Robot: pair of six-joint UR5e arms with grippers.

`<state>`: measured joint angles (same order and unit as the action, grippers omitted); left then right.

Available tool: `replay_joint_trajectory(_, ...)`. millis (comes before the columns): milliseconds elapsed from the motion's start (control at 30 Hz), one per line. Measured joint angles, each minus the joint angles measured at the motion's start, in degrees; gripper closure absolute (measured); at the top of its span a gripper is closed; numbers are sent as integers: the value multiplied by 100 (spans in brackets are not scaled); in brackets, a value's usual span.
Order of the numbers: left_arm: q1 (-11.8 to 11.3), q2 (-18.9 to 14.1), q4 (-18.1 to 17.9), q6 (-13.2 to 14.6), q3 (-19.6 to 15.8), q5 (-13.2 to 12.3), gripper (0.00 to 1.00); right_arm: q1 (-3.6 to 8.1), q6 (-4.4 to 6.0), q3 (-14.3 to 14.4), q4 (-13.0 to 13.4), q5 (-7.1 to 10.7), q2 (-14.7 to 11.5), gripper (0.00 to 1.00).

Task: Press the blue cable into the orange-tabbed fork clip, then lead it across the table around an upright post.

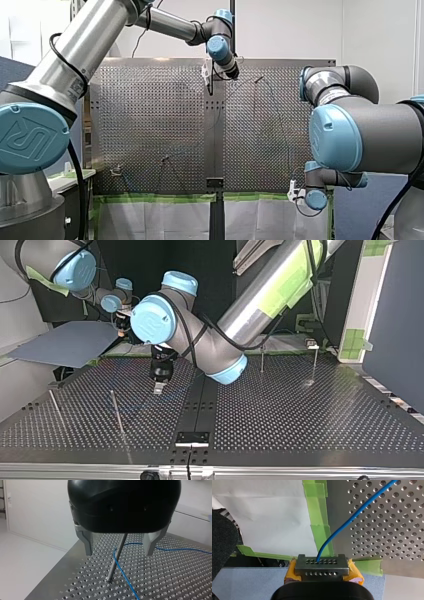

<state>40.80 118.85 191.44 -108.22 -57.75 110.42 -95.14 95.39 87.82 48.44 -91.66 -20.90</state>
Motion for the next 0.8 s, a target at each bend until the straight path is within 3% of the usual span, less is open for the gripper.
replay_joint_trajectory(333, 0, -2, -16, 262, 0, -186, 2, -10, -27, -45, -55, 8, 0, 100)
replay_joint_trajectory(800, 14, -5, -26, 300, 1, -201, 2, -22, -45, -54, -88, 7, 1, 100)
